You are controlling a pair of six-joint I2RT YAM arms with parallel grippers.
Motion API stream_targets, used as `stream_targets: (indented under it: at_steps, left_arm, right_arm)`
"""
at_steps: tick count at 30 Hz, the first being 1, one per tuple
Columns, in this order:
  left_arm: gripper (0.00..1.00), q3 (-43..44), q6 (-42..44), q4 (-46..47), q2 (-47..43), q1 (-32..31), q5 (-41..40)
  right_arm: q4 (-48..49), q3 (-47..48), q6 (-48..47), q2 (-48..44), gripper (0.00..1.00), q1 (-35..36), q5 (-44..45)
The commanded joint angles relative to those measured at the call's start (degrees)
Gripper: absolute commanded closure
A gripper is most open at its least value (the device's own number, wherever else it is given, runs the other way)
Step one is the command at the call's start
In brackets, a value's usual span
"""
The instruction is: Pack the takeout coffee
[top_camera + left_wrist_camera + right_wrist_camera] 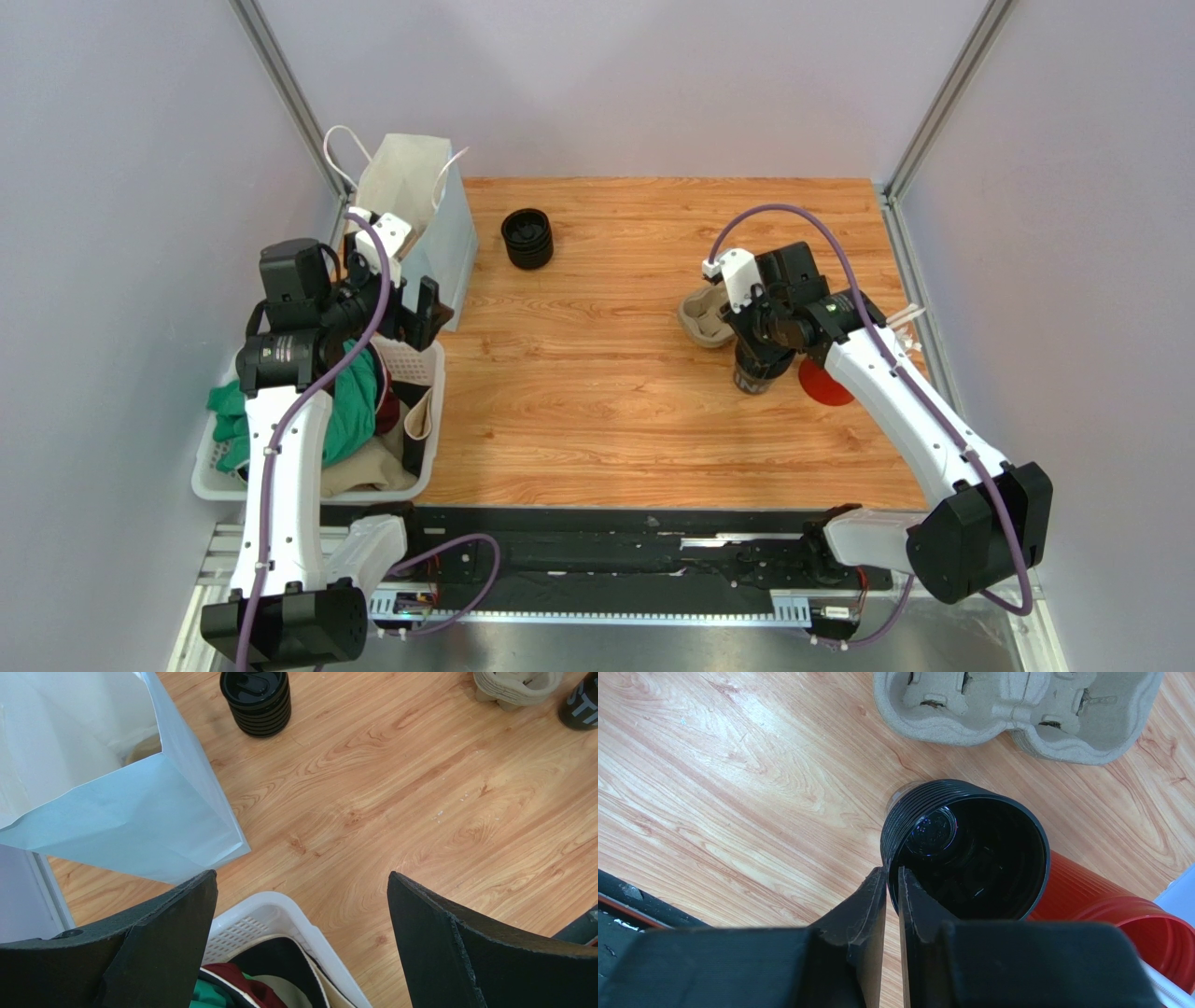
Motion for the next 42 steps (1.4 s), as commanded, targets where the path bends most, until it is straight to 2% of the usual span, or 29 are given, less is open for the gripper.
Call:
stream_targets:
  at_steps: [1,7,11,42]
  left_arm:
    - [0.01,-0.47,-0.50,2.01,0.06,0.10,0.79]
    - [0.01,-0.47,-0.59,2.01,0.24,0.10,0.79]
    - [0.01,-0.38,-0.59,1.92,0.15,0.18,0.79]
    - [0.01,-0.65,-0.67,2.01,0.41,0.18,1.23]
  right_arm:
    - [1.61,0.09,-0.08,-0.18,0.83,-0.18,-1.32]
    - [1.52,0.01,-0.08,0.44,0.74,-0.18,-0.79]
    - [1.52,0.01,0.01,1.05,0.74,-0.36,-0.18]
    - [2.84,0.18,0.19,-1.84,0.99,-0.36,0.88]
